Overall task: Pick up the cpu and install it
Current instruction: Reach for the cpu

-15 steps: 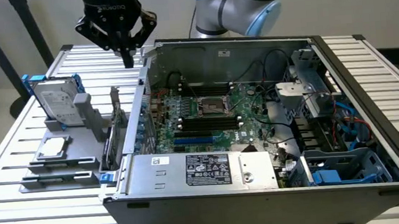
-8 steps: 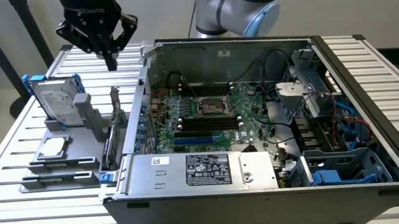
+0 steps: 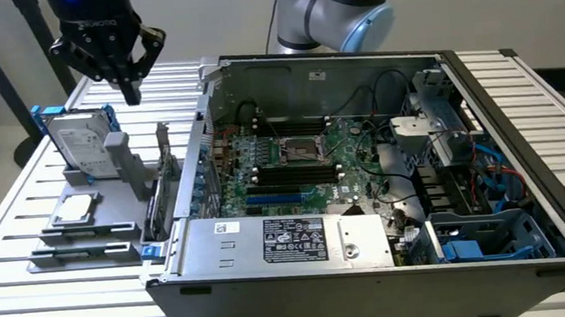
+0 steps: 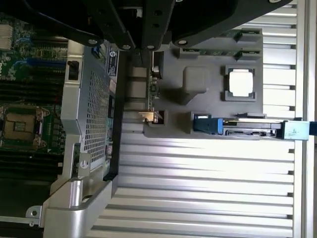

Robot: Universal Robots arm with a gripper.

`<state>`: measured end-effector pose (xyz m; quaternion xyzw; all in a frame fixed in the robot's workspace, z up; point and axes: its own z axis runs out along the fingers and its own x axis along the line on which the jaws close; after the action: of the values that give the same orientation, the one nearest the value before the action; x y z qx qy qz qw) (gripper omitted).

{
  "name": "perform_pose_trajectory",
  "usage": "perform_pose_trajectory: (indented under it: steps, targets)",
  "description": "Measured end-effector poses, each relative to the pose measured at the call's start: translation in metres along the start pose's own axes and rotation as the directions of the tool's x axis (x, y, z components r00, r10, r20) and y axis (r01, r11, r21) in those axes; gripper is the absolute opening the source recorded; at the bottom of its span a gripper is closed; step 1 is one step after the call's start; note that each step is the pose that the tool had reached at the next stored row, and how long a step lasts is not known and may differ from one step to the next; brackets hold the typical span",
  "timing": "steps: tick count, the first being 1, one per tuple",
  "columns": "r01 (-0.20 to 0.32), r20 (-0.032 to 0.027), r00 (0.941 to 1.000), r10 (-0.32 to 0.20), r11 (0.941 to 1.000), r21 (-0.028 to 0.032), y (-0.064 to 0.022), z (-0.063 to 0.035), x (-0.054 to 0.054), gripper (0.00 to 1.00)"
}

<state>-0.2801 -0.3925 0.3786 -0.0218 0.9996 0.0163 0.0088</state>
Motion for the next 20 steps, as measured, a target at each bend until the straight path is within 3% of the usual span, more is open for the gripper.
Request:
perform_pose_trajectory:
  steps: [7,20]
  targets:
    - [0.000,-0.0006,1.0000,0.000,1.0000,0.0082,0.0033,0.0046,0.032,0.11]
    - [0.000,-0.0067,1.0000,0.000,0.9997,0.0231,0.0099,0.0114,0.091,0.11]
